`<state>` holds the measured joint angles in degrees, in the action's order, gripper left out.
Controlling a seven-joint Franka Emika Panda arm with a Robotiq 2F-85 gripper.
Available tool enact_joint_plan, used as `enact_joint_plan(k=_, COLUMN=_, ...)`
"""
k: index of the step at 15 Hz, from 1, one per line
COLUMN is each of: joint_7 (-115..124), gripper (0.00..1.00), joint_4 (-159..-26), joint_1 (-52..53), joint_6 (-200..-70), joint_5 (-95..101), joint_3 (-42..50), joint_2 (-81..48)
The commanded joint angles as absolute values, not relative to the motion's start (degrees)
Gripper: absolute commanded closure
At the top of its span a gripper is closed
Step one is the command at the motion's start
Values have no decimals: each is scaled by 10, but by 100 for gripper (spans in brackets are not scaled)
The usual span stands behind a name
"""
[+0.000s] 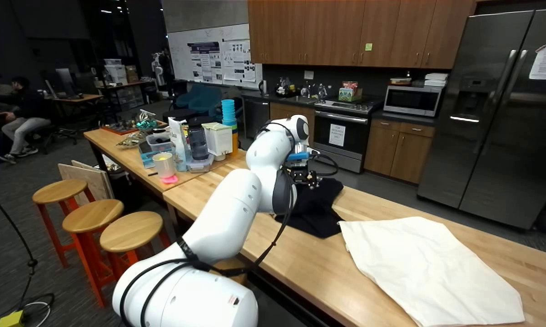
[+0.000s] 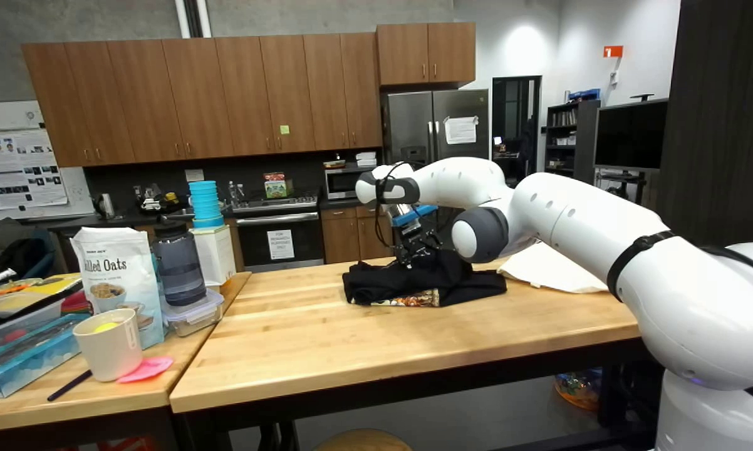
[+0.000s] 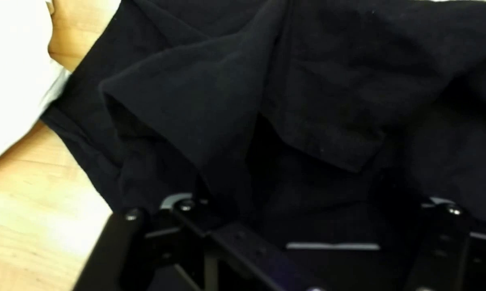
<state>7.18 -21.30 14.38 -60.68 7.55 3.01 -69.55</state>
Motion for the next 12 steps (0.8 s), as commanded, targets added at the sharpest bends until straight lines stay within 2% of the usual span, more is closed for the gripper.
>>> enact_joint_plan(k=1, joint_7=66, gripper=0, joint_4=-212, joint_1=138, joint_6=-598, joint_5=48, joint_3=8, joint_2=-697)
enact_joint_plan(k=12, joint_7=-40, gripper=0, joint_4=-208, joint_1=193, joint_6=-622, joint_5=23, joint_3=-34, joint_2=-673)
